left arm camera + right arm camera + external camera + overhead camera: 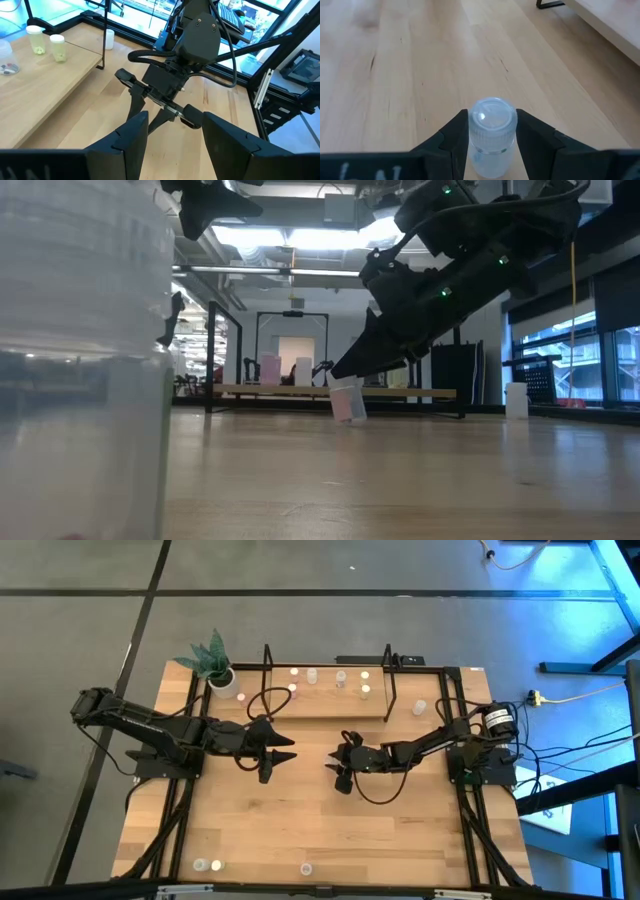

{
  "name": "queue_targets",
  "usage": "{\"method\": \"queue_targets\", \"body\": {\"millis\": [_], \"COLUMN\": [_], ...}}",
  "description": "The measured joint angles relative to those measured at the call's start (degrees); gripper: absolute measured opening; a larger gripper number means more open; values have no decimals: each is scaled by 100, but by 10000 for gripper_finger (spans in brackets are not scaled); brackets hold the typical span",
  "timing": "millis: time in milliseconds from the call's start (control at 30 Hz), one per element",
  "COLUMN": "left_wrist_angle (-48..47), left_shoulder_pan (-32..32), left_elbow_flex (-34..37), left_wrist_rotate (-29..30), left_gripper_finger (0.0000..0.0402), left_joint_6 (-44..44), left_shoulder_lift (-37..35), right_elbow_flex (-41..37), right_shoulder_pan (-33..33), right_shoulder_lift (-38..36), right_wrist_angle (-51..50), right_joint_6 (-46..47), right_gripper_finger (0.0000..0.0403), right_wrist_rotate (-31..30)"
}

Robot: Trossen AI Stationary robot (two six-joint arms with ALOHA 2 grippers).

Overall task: Pick and place medicine bottles onto shelf by color
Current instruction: Put the top transparent pill bottle on the shelf aligned with the other transparent pill bottle

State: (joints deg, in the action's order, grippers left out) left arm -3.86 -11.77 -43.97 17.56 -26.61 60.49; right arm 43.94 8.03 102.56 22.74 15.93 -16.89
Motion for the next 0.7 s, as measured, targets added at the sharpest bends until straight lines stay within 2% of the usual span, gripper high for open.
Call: {"method": "queue_targets", "body": {"millis": [467,700], "left_wrist_angle": [0,-1], "left_shoulder_pan": [1,1], "left_elbow_flex": [0,0], "left_wrist_rotate": [0,0], "left_gripper_finger": [180,180], "left_joint_6": [1,2], "left_shoulder_lift": [0,0], "right_elbow_flex": [-2,-39], "right_shoulder_pan": [0,2], "right_shoulder_lift": [0,42], "right_wrist_angle": [-17,-212], "right_joint_6": [70,30], "right_gripper_finger": [147,199], "right_wrist_rotate": [49,27]}}
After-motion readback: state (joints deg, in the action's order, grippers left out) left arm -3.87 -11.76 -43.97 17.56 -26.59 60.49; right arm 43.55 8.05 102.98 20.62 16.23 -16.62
